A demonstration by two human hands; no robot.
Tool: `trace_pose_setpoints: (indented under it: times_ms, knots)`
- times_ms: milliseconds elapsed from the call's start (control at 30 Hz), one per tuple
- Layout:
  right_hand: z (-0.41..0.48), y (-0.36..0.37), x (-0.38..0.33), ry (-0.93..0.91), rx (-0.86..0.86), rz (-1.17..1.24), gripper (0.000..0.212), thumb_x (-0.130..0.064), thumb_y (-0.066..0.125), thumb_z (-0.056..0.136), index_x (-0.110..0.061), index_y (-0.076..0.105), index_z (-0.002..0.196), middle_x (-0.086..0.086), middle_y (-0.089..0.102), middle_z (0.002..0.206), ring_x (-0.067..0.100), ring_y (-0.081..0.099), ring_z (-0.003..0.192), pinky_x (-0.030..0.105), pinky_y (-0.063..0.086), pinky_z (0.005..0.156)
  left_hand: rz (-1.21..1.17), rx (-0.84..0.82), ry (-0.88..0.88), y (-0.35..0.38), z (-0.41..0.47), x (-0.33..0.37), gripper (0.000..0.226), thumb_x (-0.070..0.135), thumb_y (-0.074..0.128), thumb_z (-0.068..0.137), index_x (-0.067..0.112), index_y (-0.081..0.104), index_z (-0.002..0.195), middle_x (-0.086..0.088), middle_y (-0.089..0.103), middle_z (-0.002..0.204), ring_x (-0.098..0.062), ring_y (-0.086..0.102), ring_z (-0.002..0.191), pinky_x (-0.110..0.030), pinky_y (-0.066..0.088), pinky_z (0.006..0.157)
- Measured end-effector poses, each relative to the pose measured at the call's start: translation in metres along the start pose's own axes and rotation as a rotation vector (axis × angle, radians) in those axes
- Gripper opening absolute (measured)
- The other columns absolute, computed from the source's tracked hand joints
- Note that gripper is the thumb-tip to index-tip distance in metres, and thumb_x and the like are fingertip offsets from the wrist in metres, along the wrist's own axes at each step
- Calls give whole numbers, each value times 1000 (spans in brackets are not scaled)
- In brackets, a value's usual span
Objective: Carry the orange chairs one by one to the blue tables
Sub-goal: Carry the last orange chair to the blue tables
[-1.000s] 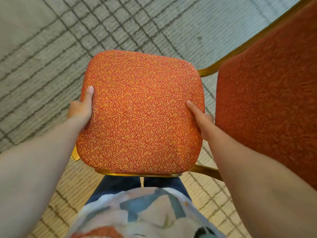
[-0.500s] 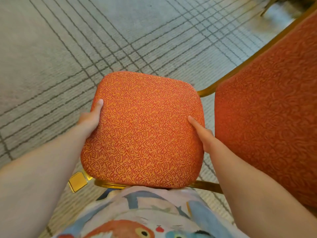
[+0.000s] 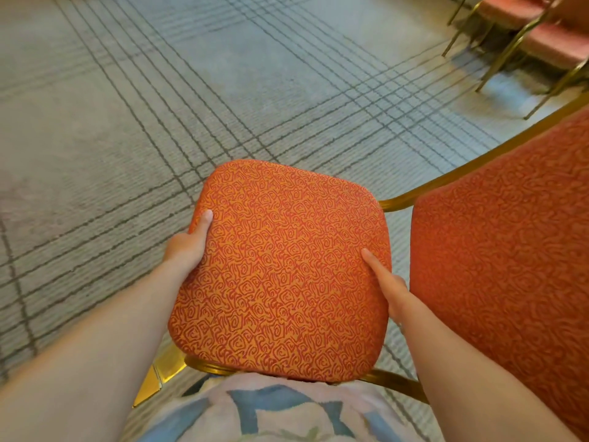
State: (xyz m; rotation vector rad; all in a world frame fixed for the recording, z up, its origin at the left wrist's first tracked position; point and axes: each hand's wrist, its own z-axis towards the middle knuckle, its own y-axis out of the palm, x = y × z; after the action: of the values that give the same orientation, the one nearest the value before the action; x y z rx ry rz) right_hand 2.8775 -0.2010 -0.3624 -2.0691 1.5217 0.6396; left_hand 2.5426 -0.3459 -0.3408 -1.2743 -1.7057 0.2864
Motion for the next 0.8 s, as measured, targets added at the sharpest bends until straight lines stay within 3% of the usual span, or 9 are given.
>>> trace_pose_setpoints:
  times_ms: [167, 300, 333, 433, 533, 700, 800]
  knots:
    - [9, 1, -6, 5, 13, 18, 70, -53, 78, 71, -12, 62, 125, 10, 72, 110, 26, 68, 99, 46, 52, 97, -6, 4, 32, 0, 8, 16, 99, 84, 31, 79, 0, 62, 121, -28, 60, 124, -39, 57, 116, -40, 43, 96]
    - [21, 3, -18, 23, 4, 4, 106, -71, 83, 35, -13, 65, 121, 8, 74, 105, 26, 70, 95, 46, 53, 95, -24, -23, 44, 2, 24, 28, 96, 86, 31, 77, 8, 64, 121, -23, 62, 123, -36, 58, 114, -38, 42, 93]
    - [24, 5, -23, 25, 2, -1, 106, -71, 83, 36, -13, 64, 122, 8, 73, 106, 26, 70, 96, 45, 53, 95, -32, -28, 45, 3, 29, 31, 96, 87, 31, 76, 9, 64, 121, -23, 63, 121, -36, 59, 113, -38, 42, 92]
    - [35, 13, -42, 22, 2, -14, 86, -61, 80, 62, -9, 61, 127, 10, 71, 110, 26, 67, 98, 40, 52, 92, -71, -43, 44, 8, 50, 42, 92, 85, 34, 76, 9, 67, 115, -22, 65, 116, -35, 61, 108, -39, 44, 92]
    - [53, 26, -64, 31, 6, -52, 89, -65, 79, 60, -12, 59, 129, 8, 70, 109, 25, 66, 97, 39, 51, 87, -114, -77, 26, 10, 77, 57, 88, 83, 37, 78, 9, 66, 115, -19, 65, 118, -34, 60, 108, -40, 45, 96]
    - [89, 65, -115, 24, 40, -46, 96, -67, 80, 54, -11, 59, 129, 9, 70, 110, 27, 66, 98, 42, 51, 96, -79, -97, 9, 1, 138, 102, 97, 82, 34, 80, 0, 57, 128, -25, 57, 130, -38, 54, 120, -42, 41, 102]
    - [112, 95, -158, 15, 35, -36, 91, -63, 80, 60, -9, 57, 130, 9, 69, 106, 26, 65, 95, 39, 51, 91, -134, -110, 22, -12, 182, 136, 95, 81, 36, 80, 4, 56, 131, -23, 56, 132, -36, 54, 121, -41, 40, 105]
